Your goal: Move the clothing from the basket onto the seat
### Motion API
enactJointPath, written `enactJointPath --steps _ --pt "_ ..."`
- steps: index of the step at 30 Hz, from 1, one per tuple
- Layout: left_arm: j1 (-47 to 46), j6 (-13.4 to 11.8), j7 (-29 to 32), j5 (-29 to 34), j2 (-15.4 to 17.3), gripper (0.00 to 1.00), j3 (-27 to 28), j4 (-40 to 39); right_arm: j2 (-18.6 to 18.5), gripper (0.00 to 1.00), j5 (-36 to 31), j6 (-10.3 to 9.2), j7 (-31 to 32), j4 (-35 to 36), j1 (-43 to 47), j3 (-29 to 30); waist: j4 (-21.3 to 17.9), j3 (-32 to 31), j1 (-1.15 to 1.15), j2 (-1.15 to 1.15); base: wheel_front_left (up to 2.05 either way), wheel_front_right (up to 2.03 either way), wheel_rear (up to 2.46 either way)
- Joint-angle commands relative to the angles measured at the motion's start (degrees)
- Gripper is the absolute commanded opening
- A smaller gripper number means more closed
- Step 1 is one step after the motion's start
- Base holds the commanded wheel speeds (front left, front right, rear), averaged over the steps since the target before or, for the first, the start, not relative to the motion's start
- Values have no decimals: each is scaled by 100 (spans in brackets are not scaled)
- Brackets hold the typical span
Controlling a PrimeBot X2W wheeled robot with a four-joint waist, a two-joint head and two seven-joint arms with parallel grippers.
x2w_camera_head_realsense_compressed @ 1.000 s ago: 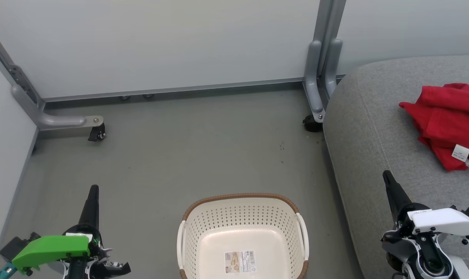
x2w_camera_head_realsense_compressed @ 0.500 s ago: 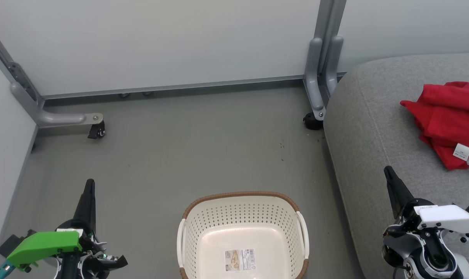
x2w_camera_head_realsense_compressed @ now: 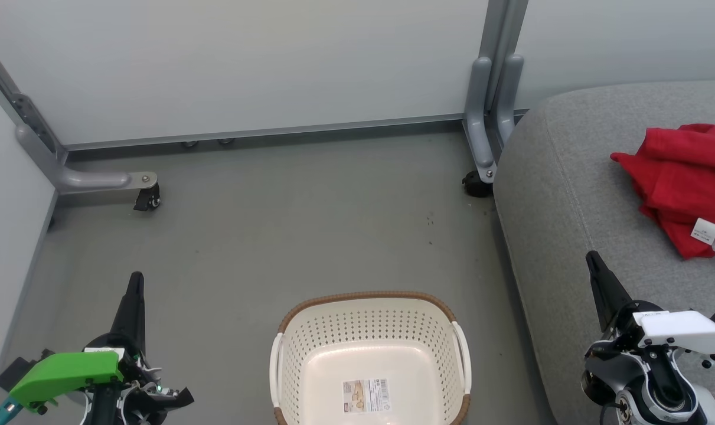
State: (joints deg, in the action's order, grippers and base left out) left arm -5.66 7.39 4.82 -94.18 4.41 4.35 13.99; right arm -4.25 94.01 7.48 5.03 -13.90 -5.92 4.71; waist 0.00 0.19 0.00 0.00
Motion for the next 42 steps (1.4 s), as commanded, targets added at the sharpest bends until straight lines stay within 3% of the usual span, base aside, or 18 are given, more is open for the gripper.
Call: enactJointPath --steps 1,42 --pt "-91 27 15 8 -1 0 30 7 9 0 -19 2 27 -13 -38 14 0 0 0 0 0 0 0" --pt "-101 27 90 92 -67 0 109 11 65 0 -88 2 85 -19 -46 90 0 -1 0 0 0 0 0"
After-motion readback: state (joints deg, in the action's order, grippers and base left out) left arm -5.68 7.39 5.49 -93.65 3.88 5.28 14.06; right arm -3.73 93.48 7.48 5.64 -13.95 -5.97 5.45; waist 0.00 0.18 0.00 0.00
